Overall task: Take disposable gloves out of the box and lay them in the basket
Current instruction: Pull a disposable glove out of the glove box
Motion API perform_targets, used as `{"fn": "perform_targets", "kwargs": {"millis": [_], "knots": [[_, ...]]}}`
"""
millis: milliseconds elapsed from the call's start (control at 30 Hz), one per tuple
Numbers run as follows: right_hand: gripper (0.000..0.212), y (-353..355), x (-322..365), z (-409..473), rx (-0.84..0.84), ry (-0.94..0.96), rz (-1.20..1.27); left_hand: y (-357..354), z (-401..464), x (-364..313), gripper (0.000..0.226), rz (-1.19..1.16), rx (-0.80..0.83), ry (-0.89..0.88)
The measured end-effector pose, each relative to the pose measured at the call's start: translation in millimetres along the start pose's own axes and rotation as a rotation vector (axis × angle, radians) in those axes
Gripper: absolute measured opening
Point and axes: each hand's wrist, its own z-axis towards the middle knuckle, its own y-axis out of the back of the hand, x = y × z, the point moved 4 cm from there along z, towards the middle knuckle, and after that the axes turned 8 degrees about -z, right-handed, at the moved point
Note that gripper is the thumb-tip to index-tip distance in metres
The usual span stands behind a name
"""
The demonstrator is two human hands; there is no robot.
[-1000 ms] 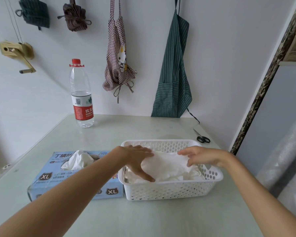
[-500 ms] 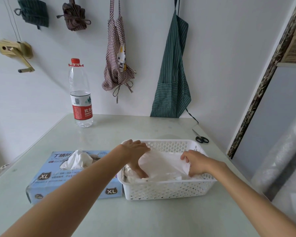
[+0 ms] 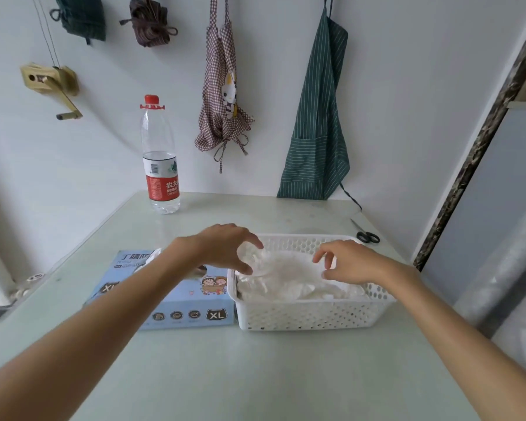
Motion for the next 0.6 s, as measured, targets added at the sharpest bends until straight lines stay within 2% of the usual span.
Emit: {"fn": "perform_targets", "kwargs": {"millis": [67,167,300,400,467,600], "knots": [[0.018,-3.9,30.4,-2.7,0.024,0.062,0.156,-3.6,-13.4,3.1,0.042,0.007,-0.071,-0.005],[0.001,-19.0,64.1,1.3,0.062,0.045,0.189,-13.6,-27.9,6.3,0.020,-0.109,-0.323,-0.003],[0.012,-22.5,85.1,1.9,-0.080,-0.069,0.074,-16.4,-56.0,35.2,0.010,-0.437,-0.740,0.108],[0.016,-14.6,107.8,-0.5,-0.187,-0.044,0.098,-11.0,-86.2,80.8,0.014,-0.618,-0.896,0.264],[0.015,-12.3,121.2,-2.6,-0.212,0.031,0.166,-8.6,-99.8,107.6,0.019,-0.623,-0.873,0.372],[0.016,-8.0,160.2,6.8,-0.342,0.170,0.200,-21.9,-106.2,156.8,0.032,-0.574,-0.522,0.489]]}}
